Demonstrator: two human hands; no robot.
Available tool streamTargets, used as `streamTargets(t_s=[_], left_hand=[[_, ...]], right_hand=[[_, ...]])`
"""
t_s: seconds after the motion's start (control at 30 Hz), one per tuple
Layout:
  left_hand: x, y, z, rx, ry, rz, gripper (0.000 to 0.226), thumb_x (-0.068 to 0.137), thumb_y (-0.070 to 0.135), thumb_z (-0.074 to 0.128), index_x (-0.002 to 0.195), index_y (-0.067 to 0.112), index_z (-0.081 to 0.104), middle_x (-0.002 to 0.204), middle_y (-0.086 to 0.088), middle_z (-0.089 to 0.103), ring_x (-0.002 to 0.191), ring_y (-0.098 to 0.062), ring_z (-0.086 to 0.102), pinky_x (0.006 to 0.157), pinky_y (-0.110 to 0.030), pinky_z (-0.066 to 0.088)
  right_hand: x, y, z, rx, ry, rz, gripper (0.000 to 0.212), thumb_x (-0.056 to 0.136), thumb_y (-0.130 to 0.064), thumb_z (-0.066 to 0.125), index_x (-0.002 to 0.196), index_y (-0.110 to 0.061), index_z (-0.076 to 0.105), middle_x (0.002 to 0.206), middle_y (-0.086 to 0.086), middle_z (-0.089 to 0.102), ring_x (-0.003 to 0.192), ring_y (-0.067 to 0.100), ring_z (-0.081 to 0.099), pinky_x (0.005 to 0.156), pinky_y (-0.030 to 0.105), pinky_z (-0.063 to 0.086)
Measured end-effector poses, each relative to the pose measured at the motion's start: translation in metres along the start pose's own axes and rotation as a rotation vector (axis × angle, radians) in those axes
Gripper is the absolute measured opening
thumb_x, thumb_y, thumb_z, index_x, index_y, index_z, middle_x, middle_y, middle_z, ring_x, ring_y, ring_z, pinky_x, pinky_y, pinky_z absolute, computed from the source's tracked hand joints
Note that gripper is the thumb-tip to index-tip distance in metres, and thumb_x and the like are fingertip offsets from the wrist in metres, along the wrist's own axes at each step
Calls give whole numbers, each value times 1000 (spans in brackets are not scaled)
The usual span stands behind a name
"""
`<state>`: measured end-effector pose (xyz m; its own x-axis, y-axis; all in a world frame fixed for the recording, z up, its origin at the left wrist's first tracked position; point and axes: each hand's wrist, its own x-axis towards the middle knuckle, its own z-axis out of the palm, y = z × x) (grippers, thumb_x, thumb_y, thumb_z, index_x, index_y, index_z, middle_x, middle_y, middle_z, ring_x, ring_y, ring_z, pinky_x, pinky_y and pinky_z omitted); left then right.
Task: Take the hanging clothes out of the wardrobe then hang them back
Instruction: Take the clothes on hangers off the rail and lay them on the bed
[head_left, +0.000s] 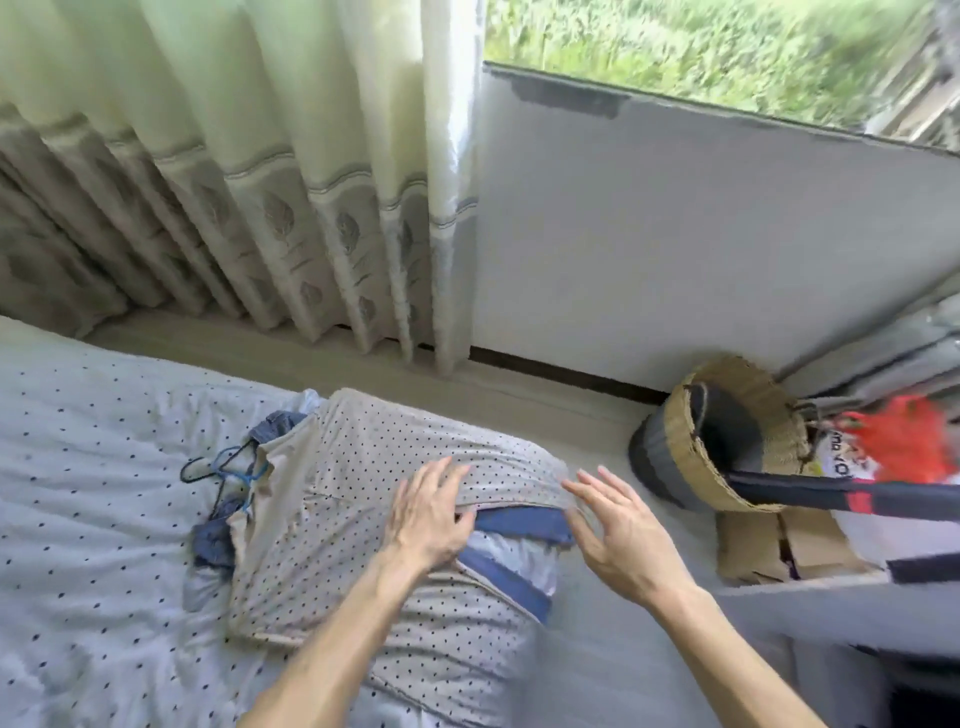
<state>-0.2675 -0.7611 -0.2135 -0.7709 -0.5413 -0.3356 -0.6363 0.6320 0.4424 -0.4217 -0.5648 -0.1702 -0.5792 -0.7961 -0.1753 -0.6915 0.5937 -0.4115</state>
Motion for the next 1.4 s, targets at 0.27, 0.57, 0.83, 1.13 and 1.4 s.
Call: streamTargets(t_s=[0.27, 0.57, 0.83, 1.13, 1.4], left_hand=[[-14, 266, -8, 256, 34, 656, 65, 89, 51, 40, 151, 33, 33, 160, 4, 29, 149, -18, 23, 120, -40, 22], [-153, 549, 73, 207, 60, 1345, 62, 95, 41, 52, 152, 29, 33, 157, -1, 36, 144, -20, 32, 118, -36, 28], [-195, 658, 114, 260, 15, 1522, 61, 98, 37, 46, 155, 32, 25, 160, 4, 26, 147, -17, 25, 118, -32, 21], [-138, 787, 168, 304, -148, 1512, 61, 99, 37, 43, 155, 34, 19, 164, 8, 16, 149, -13, 18, 121, -33, 18], [-102, 915, 224, 275, -313, 1487, 61, 99, 38, 48, 154, 27, 25, 160, -1, 22, 142, -24, 31, 114, -35, 32]], right_hand=[[-198, 116, -147, 107, 629, 328, 46, 93, -54, 46, 130, -34, 64, 144, -13, 53, 145, 7, 31, 118, 33, 30], [-438, 204, -225, 0, 1039, 755, 41, 99, -49, 46, 135, -33, 60, 145, -15, 50, 145, 4, 27, 117, 27, 28], [-518, 248, -262, -86, 1131, 942, 40, 100, -40, 49, 139, -32, 56, 148, -15, 47, 145, 0, 22, 115, 20, 20], [-547, 362, -349, -418, 1224, 1135, 55, 100, -49, 36, 150, -28, 40, 163, -1, 22, 152, 16, 14, 121, 43, 22], [-572, 478, -427, -721, 1090, 1499, 61, 102, -50, 20, 159, -31, 9, 167, 5, 4, 154, 24, -1, 121, 58, 3]])
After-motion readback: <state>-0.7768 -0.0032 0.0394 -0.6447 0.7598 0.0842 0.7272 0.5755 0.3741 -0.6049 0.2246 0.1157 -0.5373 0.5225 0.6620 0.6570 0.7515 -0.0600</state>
